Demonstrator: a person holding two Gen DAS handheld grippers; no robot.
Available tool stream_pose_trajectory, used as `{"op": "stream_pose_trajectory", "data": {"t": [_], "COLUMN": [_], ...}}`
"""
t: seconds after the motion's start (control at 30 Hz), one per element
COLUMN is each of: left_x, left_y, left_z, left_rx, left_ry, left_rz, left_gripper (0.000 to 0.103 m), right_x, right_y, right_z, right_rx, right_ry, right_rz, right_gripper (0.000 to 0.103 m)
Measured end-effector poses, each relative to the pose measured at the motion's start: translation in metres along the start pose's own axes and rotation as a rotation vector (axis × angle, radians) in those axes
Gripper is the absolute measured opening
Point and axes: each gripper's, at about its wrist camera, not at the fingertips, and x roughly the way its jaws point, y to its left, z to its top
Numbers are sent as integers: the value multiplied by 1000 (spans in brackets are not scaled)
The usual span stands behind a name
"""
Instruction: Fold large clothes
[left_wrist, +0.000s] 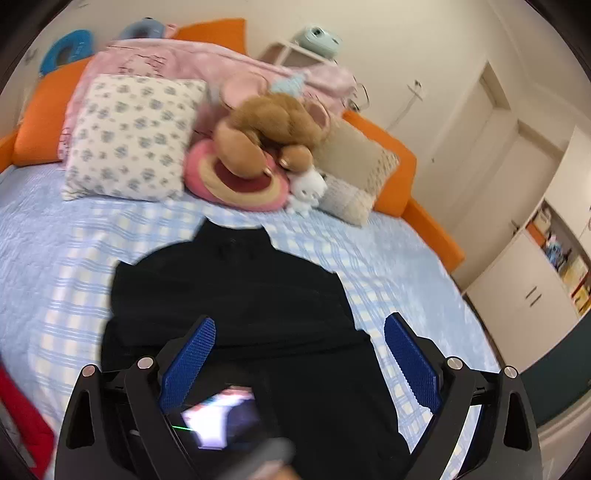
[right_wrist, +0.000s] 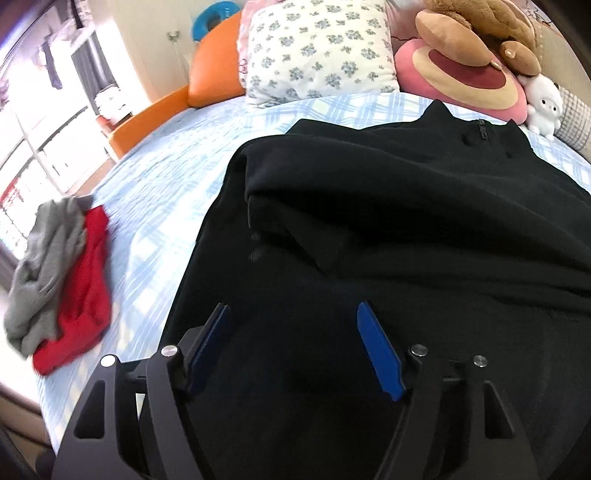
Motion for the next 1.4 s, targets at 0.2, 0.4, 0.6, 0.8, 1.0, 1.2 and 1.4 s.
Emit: {"op": "stream_pose_trajectory", "data": {"t": [0.2, 0.4, 0.6, 0.8, 1.0, 1.2, 1.4], "left_x": [-27, 34, 111, 156, 161, 152, 112], "left_y": [56, 102, 138, 179, 228, 228, 204], "left_z": [11, -4, -15, -36, -97, -120, -93], "left_rx": [0, 23, -84, -87, -192, -166, -139], "left_ry": [-50, -18, 32, 169, 271, 222, 93], "left_rz": [93, 174, 138, 272, 263, 290, 327], "left_gripper": [98, 98, 98, 98, 98, 98, 98], "right_x": [-68, -141, -179, -173, -159, -131, -114], "right_y": [-82, -153, -202, -232, -266, -277, -287], "right_z": [-21, -14, 11, 16, 15, 13, 10], "right_rx": [9, 72, 161, 190, 308, 393, 424], "right_ry": [-39, -170, -256, -232, -228, -214, -178], "right_rz": [-137, -288, -352, -377, -366, -317, -357], "right_gripper": [70, 70, 52, 50, 50, 45, 44]}}
